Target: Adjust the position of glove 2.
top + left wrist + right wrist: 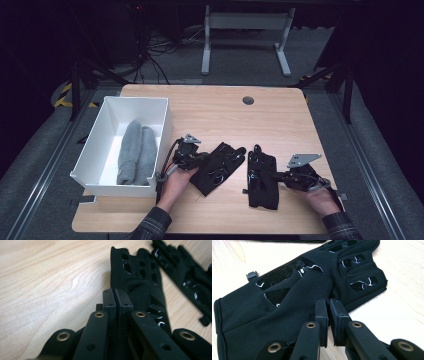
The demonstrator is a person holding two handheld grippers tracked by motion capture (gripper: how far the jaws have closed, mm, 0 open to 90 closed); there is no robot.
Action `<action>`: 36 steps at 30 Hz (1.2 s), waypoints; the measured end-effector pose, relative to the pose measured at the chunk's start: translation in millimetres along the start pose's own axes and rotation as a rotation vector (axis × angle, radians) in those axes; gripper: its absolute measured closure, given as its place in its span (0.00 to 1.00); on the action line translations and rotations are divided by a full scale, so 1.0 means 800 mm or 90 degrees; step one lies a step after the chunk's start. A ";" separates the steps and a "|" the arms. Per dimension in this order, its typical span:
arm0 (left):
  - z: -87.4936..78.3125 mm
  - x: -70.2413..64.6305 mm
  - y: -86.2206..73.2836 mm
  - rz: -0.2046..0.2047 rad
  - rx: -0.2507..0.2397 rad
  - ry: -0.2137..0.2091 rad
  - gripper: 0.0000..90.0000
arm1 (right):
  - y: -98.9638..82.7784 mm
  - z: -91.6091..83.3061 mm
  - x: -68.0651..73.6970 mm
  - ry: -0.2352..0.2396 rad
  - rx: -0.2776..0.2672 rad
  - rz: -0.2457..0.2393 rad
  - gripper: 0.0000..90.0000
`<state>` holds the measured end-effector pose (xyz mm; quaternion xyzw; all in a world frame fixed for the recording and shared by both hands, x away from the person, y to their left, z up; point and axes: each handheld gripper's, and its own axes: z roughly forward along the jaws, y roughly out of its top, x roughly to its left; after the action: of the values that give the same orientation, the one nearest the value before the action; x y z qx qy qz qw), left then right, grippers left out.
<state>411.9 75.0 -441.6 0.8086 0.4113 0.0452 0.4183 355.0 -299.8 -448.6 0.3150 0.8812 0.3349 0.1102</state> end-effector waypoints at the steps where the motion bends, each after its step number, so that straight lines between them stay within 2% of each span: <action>1: -0.002 -0.001 0.002 -0.001 -0.003 -0.007 0.98 | 0.001 0.001 0.002 0.002 0.000 -0.002 0.95; 5: -0.007 -0.009 0.008 -0.006 -0.029 -0.029 0.98 | 0.004 0.005 0.006 0.008 -0.001 -0.008 0.96; 9: -0.012 -0.016 0.013 0.006 -0.048 -0.027 0.98 | 0.008 0.009 0.010 0.015 -0.002 -0.013 0.96; 11: -0.012 -0.019 0.015 0.009 -0.055 -0.035 0.98 | 0.012 0.013 0.013 0.020 -0.003 -0.017 0.96; 24: -0.012 -0.046 0.030 0.041 -0.076 -0.084 0.98 | 0.034 0.040 0.034 0.046 -0.002 -0.048 1.00; 27: -0.011 -0.053 0.034 0.039 -0.082 -0.100 0.98 | 0.039 0.044 0.037 0.050 -0.003 -0.050 1.00; 36: 0.000 -0.072 0.042 0.059 -0.078 -0.119 0.98 | 0.051 0.058 0.045 0.063 -0.011 -0.062 1.00</action>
<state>395.2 24.0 -401.7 0.8005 0.3290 0.0138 0.5007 365.5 -229.2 -456.1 0.2541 0.8967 0.3522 0.0854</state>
